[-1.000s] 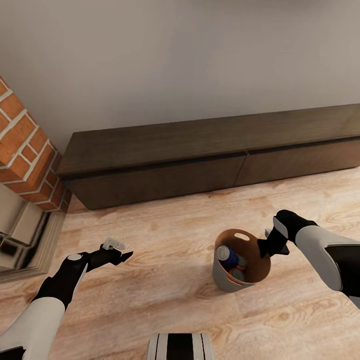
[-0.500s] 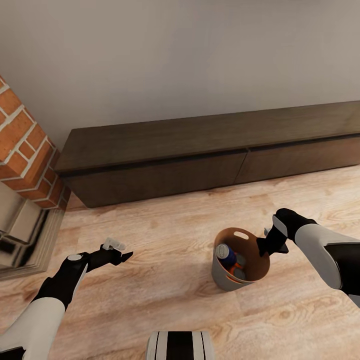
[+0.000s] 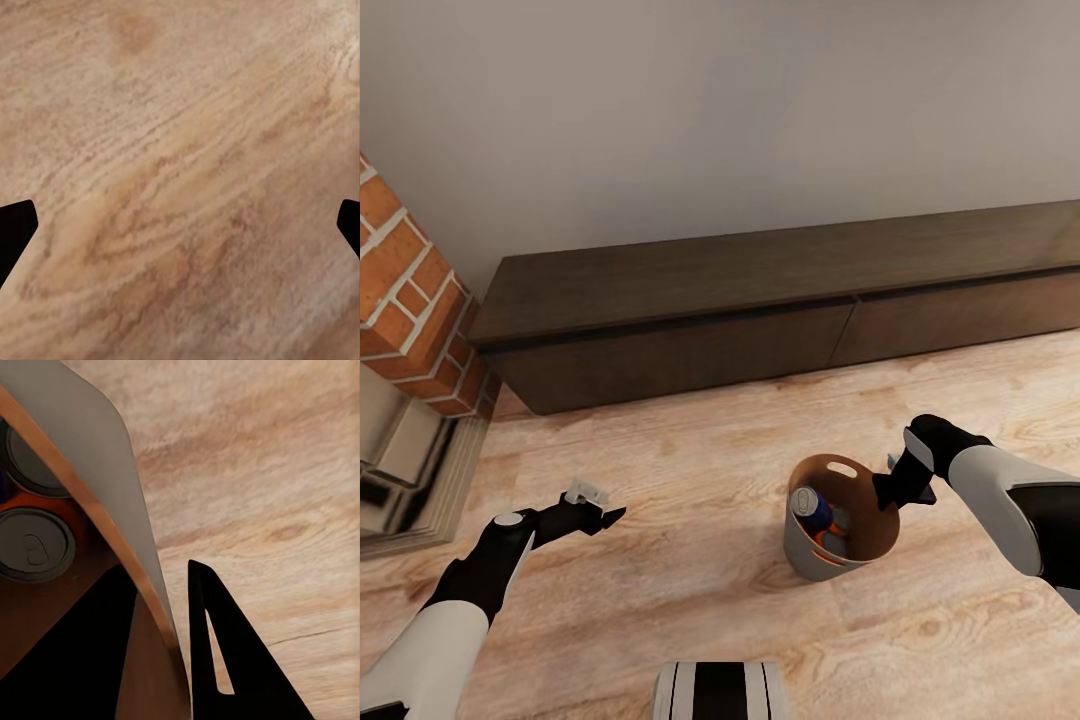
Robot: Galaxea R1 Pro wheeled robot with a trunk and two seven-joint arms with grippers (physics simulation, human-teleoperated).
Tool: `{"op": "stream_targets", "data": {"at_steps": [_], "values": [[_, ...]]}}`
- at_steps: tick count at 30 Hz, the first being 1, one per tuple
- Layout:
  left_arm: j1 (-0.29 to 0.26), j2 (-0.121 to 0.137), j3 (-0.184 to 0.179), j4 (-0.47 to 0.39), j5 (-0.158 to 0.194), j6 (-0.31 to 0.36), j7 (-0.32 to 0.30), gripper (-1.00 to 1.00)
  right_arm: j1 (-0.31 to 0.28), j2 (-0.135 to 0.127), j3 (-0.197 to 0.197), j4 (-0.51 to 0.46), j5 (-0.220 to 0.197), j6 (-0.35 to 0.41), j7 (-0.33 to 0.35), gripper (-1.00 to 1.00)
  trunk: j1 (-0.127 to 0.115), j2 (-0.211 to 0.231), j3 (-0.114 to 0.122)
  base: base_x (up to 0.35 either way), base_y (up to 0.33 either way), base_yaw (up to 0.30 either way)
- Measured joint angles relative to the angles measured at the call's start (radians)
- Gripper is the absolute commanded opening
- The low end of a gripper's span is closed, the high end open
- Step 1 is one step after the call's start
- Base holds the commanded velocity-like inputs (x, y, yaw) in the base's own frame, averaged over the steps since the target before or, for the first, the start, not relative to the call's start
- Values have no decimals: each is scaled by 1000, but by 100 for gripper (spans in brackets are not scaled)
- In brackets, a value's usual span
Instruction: Put the three can of soda from the living room inside the tash can in the kitchen.
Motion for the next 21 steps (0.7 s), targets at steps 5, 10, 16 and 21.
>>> {"op": "stream_targets", "data": {"at_steps": [5,10,16,21], "values": [[0,0,0,0,0,0,0,100,19,0,-38,-7,-3,-6,-2,100,1,0,0,0,0,0],[0,0,0,1,0,0,0,100,19,0,-38,-29,-4,-6,-2,100,1,0,0,0,0,0],[1,0,0,1,0,0,0,100,19,-1,-38,-35,-4,-5,-4,100,1,0,0,0,0,0],[1,0,0,1,0,0,0,100,19,0,-39,-36,-4,-5,-4,100,1,0,0,0,0,0]]}}
